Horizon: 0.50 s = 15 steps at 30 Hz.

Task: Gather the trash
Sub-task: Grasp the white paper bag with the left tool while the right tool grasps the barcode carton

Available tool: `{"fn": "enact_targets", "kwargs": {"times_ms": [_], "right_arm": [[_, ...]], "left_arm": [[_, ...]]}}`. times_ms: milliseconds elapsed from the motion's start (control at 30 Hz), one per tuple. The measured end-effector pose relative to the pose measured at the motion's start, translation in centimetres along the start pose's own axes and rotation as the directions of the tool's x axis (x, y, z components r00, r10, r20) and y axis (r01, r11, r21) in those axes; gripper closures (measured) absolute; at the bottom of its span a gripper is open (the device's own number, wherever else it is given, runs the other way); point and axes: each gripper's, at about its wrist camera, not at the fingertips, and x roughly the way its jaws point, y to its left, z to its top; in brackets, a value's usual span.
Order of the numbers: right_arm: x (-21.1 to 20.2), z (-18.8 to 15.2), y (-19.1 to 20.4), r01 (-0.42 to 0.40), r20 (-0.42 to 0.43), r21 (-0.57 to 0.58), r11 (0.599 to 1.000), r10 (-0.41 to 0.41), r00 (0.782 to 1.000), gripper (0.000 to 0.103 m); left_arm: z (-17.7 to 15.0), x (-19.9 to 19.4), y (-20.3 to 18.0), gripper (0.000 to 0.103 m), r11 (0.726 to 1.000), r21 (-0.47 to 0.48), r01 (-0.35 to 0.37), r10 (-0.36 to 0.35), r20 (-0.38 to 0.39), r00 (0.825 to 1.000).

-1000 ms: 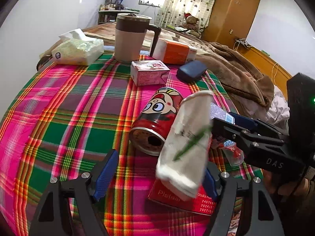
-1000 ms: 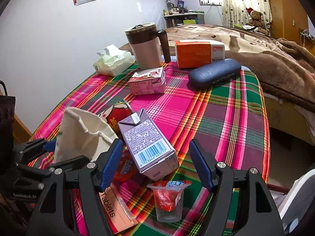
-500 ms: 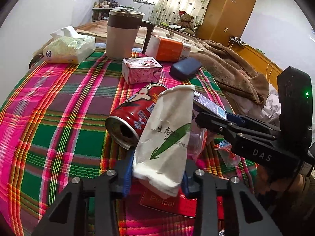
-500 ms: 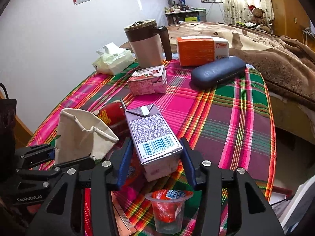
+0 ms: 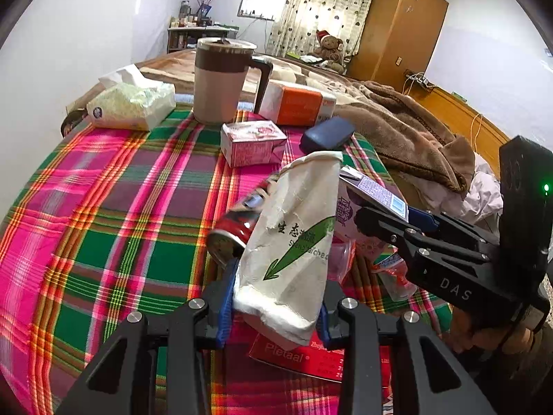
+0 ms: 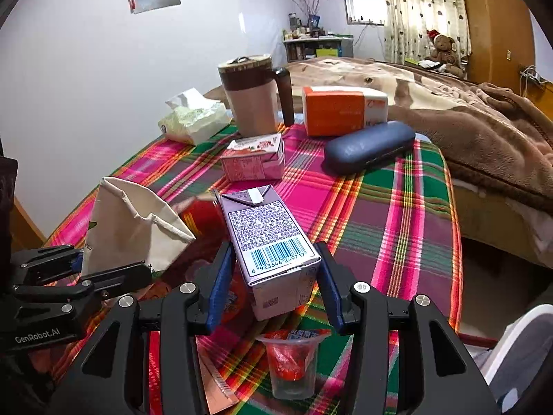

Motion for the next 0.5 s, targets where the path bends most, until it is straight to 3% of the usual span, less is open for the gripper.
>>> {"fn": "enact_targets", "kwargs": {"times_ms": [500], "right_arm": [[-4.4, -0.2, -0.7, 0.015, 0.098, 0.044, 0.999, -0.019, 0.995, 0.055]], "left_arm": [[0.4, -4.3, -2.2, 0.065, 1.000, 0.026, -0.002, 0.000, 0.086, 0.996]]}}
